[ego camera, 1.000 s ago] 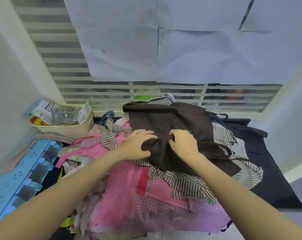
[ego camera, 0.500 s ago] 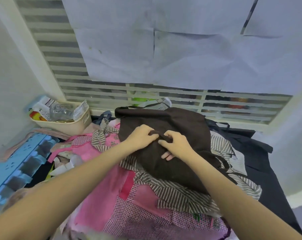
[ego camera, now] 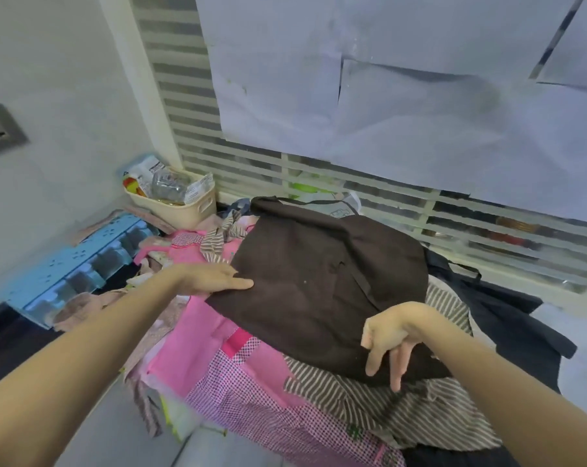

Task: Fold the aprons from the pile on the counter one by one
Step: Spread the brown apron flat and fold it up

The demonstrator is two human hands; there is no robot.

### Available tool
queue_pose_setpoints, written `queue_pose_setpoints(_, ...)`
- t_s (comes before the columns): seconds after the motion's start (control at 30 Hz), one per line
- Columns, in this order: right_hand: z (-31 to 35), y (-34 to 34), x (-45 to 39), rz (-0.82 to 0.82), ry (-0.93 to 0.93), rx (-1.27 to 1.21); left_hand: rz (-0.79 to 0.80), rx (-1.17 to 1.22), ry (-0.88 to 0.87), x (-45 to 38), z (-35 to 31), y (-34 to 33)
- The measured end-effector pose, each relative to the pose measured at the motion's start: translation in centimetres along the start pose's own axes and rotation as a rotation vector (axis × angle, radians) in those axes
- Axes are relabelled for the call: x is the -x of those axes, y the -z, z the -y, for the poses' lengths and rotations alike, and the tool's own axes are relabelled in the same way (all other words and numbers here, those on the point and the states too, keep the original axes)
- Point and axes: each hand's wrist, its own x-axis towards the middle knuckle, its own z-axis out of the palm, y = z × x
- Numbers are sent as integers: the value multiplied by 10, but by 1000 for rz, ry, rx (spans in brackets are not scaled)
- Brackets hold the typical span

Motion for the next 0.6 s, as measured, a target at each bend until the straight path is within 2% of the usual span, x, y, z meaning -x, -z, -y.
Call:
queue_pose_setpoints(0.07,-3,-13,-20,53,-33,67,29,-84,118,-4,31,1)
queue_pose_setpoints(0.17,-2,-17,-38,130,-84,145,-14,-149,166,-7,55,6)
queue_pose_setpoints(0.27,5,-3,-32,59,-40,141,15,-97,143,-13,60,7)
queue_pose_setpoints(0.3,8,5,-34,-37,-9,90,32,-114,134,-14,57,6)
queue_pose_setpoints(0.37,14,18,-37,-339,76,-116,73,-188,107,-15,49,3)
queue_pose_setpoints(0.43,18,30,-43,-784,159,-212,133,-240,71,-15,41,2)
queue_pose_setpoints(0.5,17,38,-51,-1197,174,-140,193,-199,72,-16,39,3)
queue_pose_setpoints(0.53,16,40,-53,-1271,149,-103,214,-180,77,-16,38,4)
queue_pose_setpoints(0.57,13,40,-56,-1235,109,-53,224,-179,75,-17,37,3)
queue_pose_setpoints(0.6,12,37,-59,-1119,59,13,231,-197,70,-19,36,3)
